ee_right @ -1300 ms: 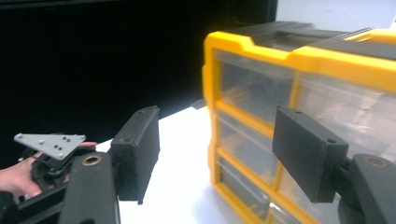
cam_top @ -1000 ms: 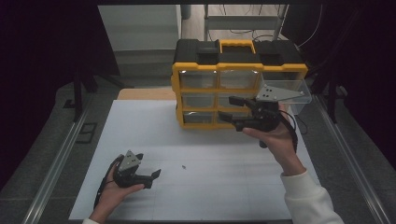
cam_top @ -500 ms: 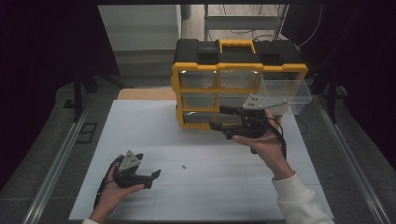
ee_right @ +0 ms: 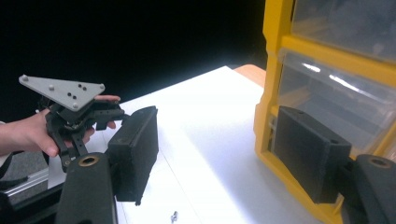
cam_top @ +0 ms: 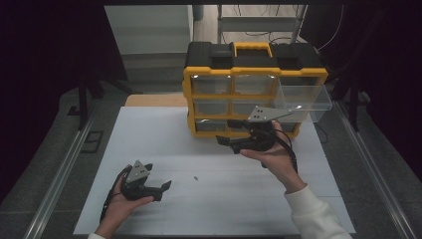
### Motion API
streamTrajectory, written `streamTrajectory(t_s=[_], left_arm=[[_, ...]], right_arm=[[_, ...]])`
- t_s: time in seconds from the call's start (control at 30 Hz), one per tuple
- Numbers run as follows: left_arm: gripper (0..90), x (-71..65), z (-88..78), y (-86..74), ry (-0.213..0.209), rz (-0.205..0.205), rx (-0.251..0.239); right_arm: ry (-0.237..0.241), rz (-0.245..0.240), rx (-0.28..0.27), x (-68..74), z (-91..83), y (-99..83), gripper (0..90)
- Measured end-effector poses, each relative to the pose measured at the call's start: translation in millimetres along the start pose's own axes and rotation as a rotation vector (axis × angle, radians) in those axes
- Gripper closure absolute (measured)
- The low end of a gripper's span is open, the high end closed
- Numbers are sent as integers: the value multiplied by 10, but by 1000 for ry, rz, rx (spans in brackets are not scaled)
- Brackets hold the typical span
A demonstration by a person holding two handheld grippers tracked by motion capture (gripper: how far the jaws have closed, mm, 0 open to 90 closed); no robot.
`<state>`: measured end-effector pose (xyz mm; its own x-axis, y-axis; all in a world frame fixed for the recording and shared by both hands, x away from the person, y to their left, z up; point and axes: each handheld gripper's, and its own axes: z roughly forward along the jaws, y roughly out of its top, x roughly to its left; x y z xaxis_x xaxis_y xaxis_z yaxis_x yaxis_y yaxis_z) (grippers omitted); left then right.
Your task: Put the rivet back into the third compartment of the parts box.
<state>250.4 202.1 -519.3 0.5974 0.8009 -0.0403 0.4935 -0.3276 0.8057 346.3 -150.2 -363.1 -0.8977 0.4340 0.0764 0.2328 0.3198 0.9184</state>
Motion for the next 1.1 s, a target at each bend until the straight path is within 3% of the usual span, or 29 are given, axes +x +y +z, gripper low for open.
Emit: streamTrajectory(t_s=[1.1], left_arm=[[87, 1, -1, 0, 0, 11, 5]], right_arm=[[6, 16, 97, -3, 325, -240, 306]])
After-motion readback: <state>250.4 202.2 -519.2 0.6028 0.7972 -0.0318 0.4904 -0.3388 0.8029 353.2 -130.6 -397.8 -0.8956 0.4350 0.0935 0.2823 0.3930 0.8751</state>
